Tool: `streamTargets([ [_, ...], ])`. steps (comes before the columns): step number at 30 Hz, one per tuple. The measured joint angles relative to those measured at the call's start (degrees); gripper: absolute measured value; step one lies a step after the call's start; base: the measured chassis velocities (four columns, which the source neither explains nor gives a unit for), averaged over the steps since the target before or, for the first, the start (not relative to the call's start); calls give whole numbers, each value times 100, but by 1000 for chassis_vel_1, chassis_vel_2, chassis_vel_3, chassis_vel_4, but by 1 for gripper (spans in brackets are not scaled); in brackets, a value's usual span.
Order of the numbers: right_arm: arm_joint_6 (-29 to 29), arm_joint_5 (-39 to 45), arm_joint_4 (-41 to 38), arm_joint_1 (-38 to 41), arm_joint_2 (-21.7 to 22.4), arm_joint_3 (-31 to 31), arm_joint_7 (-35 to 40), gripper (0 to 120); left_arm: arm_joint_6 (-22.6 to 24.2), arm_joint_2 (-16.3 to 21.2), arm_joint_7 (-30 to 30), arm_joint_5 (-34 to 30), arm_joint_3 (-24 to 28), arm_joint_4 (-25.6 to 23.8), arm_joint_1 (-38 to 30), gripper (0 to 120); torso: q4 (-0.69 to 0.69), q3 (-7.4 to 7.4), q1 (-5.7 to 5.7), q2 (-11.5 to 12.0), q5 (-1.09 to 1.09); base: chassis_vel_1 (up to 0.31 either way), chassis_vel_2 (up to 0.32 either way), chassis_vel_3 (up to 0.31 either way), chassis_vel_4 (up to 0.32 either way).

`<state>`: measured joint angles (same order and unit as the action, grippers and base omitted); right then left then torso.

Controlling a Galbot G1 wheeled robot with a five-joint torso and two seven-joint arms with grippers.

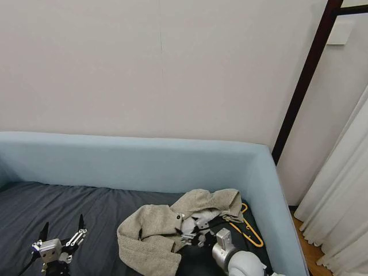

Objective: Pick up the clothes from the sofa and hang them on the clothes hanger.

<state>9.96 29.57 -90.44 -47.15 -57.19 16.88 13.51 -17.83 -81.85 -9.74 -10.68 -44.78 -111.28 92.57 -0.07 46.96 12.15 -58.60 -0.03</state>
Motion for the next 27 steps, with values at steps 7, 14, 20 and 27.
streamTargets([
  [7, -634, -959, 1418, 381, -394, -126, 189, 100, -3, -47, -22, 61, 18, -8, 38, 100, 1, 0, 0, 1, -1, 0, 0, 0, 0],
  [14, -893, -1671, 2640, 794, -877, -34, 490, 100, 1, -35, -29, 67, -27, 29, 34, 100, 0, 0, 1, 0, -2, 0, 0, 0, 0],
  [20, -669, -2115, 3190, 932, -1152, -52, 637, 100, 4, -29, -30, 68, -57, 85, 20, 100, 1, 0, 1, 1, -1, 0, 0, 0, 0],
  [27, -571, -2452, 3583, 984, -1376, -93, 1017, 100, 5, -58, -35, 103, -30, 106, 16, 100, 0, 0, 1, 1, -2, 0, 0, 0, 0],
])
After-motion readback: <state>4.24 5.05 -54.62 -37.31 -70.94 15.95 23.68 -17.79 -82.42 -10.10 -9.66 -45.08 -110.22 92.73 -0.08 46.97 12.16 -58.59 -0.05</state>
